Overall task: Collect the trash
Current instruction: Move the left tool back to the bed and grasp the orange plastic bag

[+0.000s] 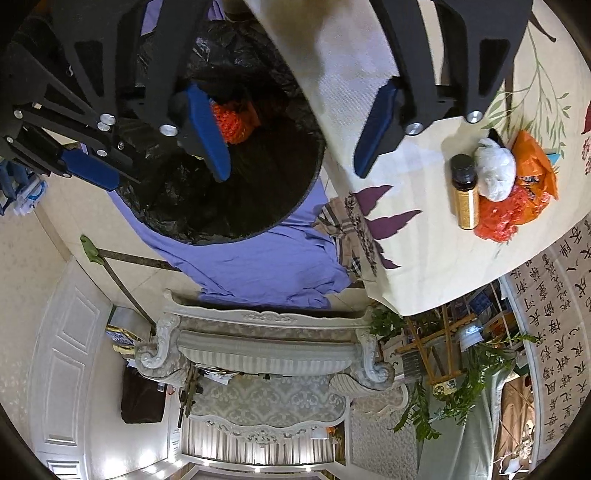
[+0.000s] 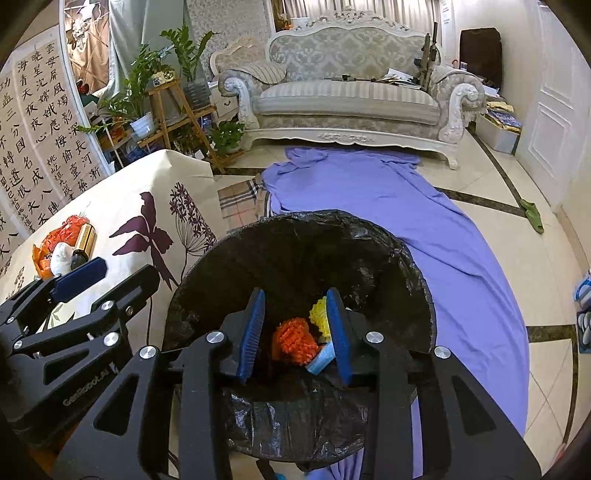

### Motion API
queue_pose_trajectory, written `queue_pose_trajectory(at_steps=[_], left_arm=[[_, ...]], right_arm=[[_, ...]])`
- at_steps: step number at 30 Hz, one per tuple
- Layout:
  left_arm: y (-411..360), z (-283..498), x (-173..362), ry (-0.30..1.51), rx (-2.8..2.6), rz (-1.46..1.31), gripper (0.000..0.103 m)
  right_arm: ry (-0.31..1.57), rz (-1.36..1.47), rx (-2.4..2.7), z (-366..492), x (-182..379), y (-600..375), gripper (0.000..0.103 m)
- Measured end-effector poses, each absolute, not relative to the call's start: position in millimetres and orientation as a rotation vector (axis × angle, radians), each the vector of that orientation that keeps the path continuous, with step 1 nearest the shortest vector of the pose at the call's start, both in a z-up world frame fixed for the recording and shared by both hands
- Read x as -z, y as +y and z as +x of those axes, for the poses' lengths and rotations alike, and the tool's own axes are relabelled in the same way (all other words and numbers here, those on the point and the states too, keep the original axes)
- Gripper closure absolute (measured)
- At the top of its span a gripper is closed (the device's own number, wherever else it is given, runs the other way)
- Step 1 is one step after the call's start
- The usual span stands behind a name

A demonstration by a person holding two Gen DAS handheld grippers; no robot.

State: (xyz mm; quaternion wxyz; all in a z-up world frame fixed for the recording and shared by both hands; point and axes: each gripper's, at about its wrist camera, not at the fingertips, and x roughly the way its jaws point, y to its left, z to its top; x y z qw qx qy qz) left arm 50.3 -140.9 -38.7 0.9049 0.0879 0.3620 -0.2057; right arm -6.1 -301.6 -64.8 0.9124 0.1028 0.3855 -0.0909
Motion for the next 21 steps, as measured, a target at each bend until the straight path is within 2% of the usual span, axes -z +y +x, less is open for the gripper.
queue_pose_trajectory(at_steps=[9, 21], left_arm=[[-95.5, 50.4, 31.0, 0.747, 0.332, 0.139, 0.031], [-8.2, 61.3, 30.0, 0.757, 0.127, 0.069, 0.031]], right_arm=[[0.788, 0.195, 0.132, -0.4, 56.9, -278.5, 0.064], [0.793, 0.126, -0.053, 23.5, 50.1, -198.6, 0.064]])
